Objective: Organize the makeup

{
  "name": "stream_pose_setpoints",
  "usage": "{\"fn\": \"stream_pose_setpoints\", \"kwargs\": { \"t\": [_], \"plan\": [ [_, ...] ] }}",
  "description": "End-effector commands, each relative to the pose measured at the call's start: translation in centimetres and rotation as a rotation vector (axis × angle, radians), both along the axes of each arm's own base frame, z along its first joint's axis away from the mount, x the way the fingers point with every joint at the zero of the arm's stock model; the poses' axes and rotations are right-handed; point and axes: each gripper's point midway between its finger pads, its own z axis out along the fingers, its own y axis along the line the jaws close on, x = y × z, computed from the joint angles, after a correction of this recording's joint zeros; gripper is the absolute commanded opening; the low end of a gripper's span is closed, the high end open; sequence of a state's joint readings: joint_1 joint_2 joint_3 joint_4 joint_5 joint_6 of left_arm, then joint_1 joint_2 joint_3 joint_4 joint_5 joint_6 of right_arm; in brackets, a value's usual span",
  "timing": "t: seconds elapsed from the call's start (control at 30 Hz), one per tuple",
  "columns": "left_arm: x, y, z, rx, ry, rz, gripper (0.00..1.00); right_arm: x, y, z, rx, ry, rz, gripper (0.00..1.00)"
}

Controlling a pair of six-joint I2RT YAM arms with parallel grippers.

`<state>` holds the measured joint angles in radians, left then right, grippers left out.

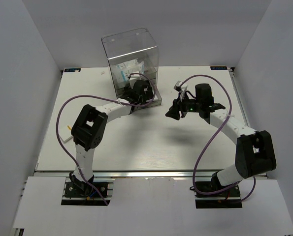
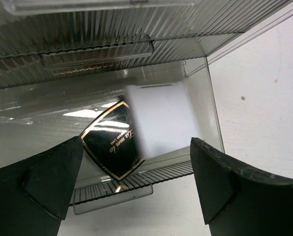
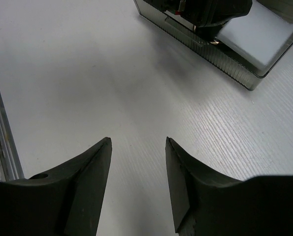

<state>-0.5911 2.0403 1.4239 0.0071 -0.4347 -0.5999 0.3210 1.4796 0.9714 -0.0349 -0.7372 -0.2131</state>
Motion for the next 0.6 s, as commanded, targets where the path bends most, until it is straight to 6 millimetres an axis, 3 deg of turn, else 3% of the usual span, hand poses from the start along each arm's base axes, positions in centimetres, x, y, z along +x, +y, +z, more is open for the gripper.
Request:
{"fn": "stream_pose_setpoints", "kwargs": {
  "t": [0.0, 0.13, 0.17, 0.23, 0.37, 0.4, 0.47, 0.57],
  "plan": [
    [-0.4, -0.4, 4.9, -0.068, -0.071, -0.009, 0.98, 0.0, 0.2, 1.6, 0.028, -0.047, 0.019, 0.53],
    [-1.4, -0.5, 7.3, -0.108, -0.108, -0.02, 0.98, -0.1, 0.1, 1.6, 0.026, -0.051, 0.023, 0.54],
    [-2.1, -0.1, 7.1, -0.111, -0.101, -0.018, 0.98, -0.2, 0.2, 1.7, 0.026, -0.056, 0.029, 0.54],
    [-3.2, 0.3, 10.4, -0.165, -0.167, -0.034, 0.95, -0.4, 0.2, 1.7, 0.026, -0.058, 0.043, 0.55],
    [-6.6, 2.8, 13.2, -0.199, -0.233, -0.038, 0.9, -1.0, 0.2, 1.7, 0.017, -0.08, 0.085, 0.59],
    [-7.9, 4.4, 13.7, -0.204, -0.246, -0.006, 0.89, -1.1, 0.2, 1.7, 0.014, -0.084, 0.091, 0.6],
    [-9.4, 6.5, 13.3, -0.237, -0.218, 0.068, 0.89, -1.3, 0.1, 1.5, 0.003, -0.095, 0.111, 0.62],
    [-11.7, 10.4, 11.8, -0.292, -0.13, 0.135, 0.98, -1.5, -0.1, 1.2, -0.016, -0.1, 0.123, 0.64]
  ]
}}
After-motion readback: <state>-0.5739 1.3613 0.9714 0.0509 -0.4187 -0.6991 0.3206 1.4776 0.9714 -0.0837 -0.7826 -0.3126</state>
